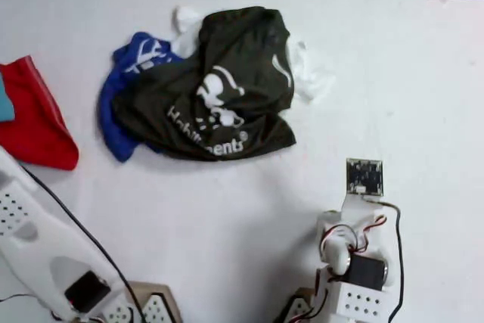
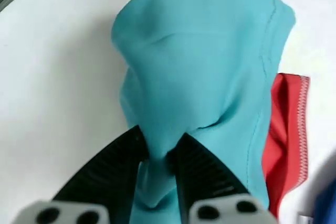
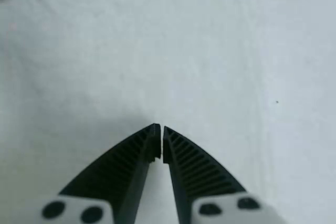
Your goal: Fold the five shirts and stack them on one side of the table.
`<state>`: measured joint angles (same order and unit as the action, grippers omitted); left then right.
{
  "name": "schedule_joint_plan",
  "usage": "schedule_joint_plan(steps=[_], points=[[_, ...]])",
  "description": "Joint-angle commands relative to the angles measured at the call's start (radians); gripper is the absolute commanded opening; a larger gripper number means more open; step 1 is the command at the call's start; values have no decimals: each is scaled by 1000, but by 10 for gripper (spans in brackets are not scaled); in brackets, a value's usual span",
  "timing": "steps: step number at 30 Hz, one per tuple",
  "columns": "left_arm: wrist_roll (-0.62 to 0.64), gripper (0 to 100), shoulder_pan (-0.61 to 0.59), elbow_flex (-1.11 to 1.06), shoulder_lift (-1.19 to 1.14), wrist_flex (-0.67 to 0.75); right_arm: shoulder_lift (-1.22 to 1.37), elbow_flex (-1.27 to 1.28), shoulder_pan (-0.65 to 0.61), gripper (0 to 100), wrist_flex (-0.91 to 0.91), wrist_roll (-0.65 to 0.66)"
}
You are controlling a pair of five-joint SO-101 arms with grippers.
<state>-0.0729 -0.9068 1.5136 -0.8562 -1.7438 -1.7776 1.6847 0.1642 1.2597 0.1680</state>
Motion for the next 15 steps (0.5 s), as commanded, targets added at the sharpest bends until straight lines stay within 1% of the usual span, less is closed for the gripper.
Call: schedule_joint_plan(steps=[1,4,9,10,12,15], points=[[-68,28,-12,-13,-17,12,-15,8,-4,18,8,-6],[-109,28,-12,-4,-61,8,-15,8,-4,18,8,-6],[-112,30,-21,-2,-74,9,-15,8,-4,18,8,-6],[-112,46,-21,-2,-72,11,-15,8,-4,18,8,-6],[-114,129,-20,-2,-72,9,-15,8,-4,18,8,-6],[-114,307,-17,13,-58,6,-15,8,-4,18,8,-6]])
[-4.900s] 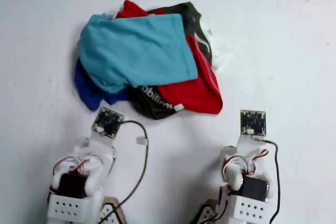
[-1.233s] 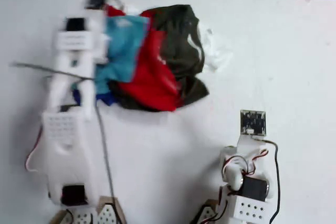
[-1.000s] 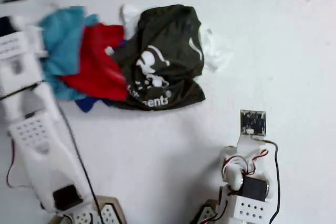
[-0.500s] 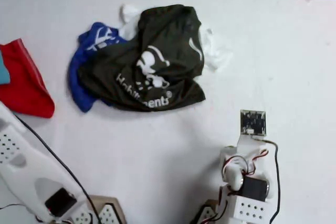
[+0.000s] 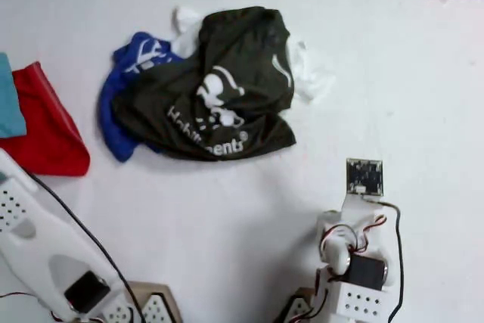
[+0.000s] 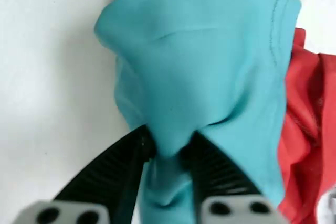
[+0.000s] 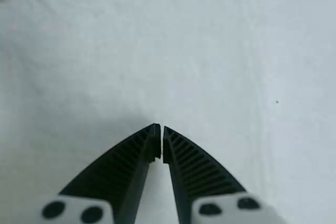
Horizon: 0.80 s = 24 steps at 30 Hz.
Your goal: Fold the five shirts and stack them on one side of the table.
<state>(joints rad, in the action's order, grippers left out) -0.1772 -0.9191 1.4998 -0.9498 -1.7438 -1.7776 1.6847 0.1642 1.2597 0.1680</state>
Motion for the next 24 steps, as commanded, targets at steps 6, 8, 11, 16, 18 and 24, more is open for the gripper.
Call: schedule_joint_plan(steps=[6,8,11,16,18,24], points=[[-2,316,94,166,121,-32,-15,8,-4,18,8,-6],[-2,316,170,170,166,-38,-15,8,-4,18,8,-6],[-2,317,304,102,219,-41,-15,8,-4,18,8,-6],[0,325,520,-122,252,-40,-15,8,-4,18,8,-6],[3,353,592,-219,252,-38,-15,8,-4,18,8,-6],[31,358,712,-453,195,26,-15,8,-4,18,8,-6]])
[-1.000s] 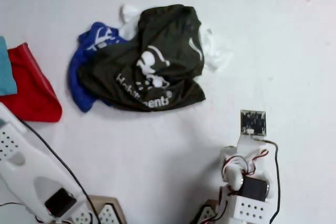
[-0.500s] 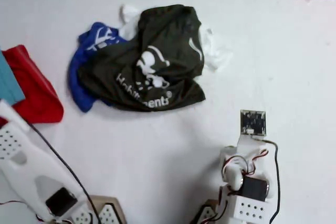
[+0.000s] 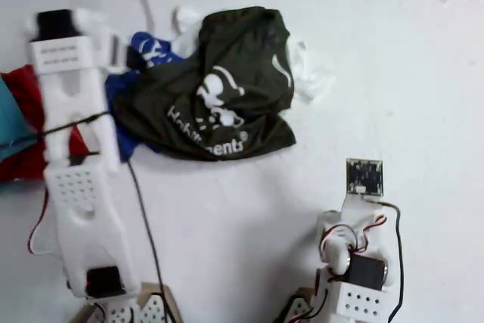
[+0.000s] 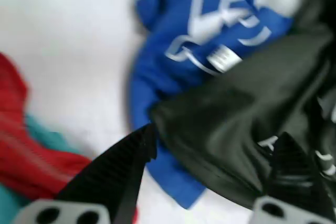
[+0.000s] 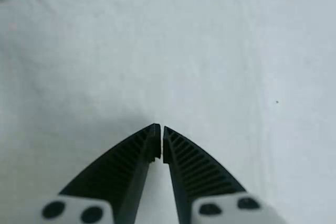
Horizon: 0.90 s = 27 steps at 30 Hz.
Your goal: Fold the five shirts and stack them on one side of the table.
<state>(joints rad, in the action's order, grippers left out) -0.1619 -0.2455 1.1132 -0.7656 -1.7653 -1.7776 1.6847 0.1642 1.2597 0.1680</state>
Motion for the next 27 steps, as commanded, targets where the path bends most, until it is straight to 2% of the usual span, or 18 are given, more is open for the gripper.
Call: schedule_joint_plan(steps=[1,10,13,16,18,19,22,27], points=[[15,358,41,-90,-9,71,-15,8,-4,18,8,-6],[11,347,29,-120,-229,253,-15,8,-4,18,8,-6],[11,236,2,-120,-269,247,-15,8,-4,18,8,-6],[11,5,-37,-120,-281,233,-15,8,-4,18,8,-6],[11,47,-57,-122,-281,218,-15,8,-4,18,8,-6],[11,21,-69,-120,-276,207,-15,8,-4,18,8,-6],[11,25,-101,-101,-255,166,-15,8,-4,18,8,-6],[18,28,-204,90,-170,-6,-15,8,-4,18,8,-6]])
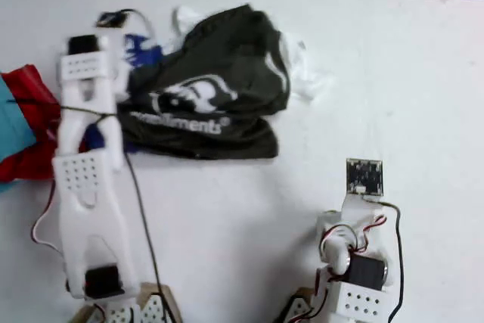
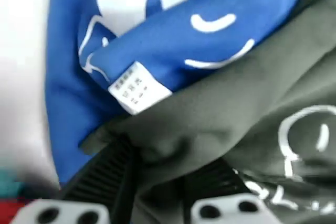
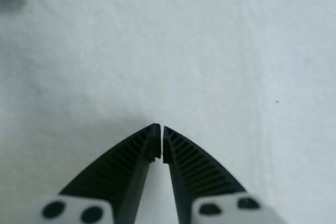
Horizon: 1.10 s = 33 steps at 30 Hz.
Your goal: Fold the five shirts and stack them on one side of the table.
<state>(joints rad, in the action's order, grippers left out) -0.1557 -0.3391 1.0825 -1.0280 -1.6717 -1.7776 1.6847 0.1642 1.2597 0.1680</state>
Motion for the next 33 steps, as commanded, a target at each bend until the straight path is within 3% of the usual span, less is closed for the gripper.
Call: schedule_joint_plan(steps=[1,13,19,28,33], points=[[12,28,-141,174,115,-114,-15,8,-4,18,8,-6],[12,28,-661,455,499,-112,-15,8,-4,18,8,-6],[12,28,-836,458,516,-94,-15,8,-4,18,8,-6],[3,35,-868,384,318,-81,-15,8,-5,18,8,-9],[-124,226,-855,372,181,-87,-18,8,-7,18,8,-11]])
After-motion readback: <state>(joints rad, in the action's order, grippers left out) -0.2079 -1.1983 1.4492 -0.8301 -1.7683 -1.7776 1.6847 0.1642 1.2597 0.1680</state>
